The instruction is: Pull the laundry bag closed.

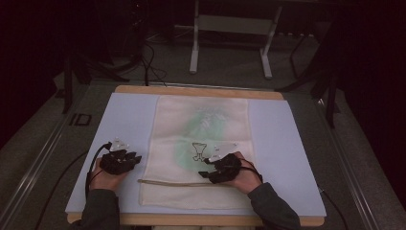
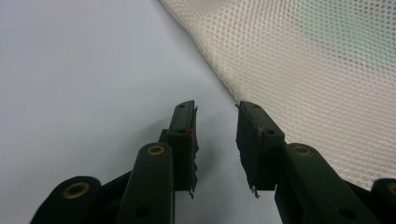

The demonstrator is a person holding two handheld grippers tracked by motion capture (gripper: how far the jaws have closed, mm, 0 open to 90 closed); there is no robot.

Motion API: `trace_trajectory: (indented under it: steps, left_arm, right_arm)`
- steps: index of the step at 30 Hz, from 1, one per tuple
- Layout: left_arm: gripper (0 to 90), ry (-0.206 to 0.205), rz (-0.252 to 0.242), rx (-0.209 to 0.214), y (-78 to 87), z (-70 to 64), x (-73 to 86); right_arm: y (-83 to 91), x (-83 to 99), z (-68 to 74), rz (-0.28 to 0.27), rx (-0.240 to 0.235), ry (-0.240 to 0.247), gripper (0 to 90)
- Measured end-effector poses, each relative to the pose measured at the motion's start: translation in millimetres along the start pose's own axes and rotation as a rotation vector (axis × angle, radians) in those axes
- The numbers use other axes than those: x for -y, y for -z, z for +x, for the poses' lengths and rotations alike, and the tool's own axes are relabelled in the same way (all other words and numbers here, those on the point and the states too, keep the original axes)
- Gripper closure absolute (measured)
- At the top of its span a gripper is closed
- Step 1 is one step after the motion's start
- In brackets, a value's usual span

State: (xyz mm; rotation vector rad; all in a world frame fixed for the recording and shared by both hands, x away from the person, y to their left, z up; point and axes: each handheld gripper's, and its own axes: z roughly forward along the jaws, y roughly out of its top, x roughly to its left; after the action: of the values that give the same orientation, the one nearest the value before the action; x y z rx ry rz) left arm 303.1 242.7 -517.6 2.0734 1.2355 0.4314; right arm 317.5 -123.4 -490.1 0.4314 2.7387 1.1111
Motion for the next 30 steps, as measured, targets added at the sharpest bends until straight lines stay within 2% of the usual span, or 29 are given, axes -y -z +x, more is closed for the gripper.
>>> trace_trajectory:
  steps: [14,30]
  left_arm:
    - [66.7,-0.004,0.007,0.001,-0.8,0.0,-0.2]
    - [66.4,-0.005,0.012,0.002,-1.9,-0.5,-0.1]
  right_arm:
    - [-17.8,-12.8,9.9,-0.015,-0.041,0.020,49.2]
    - [-32.9,-22.2,18.7,-0.008,-0.058,0.041,48.9]
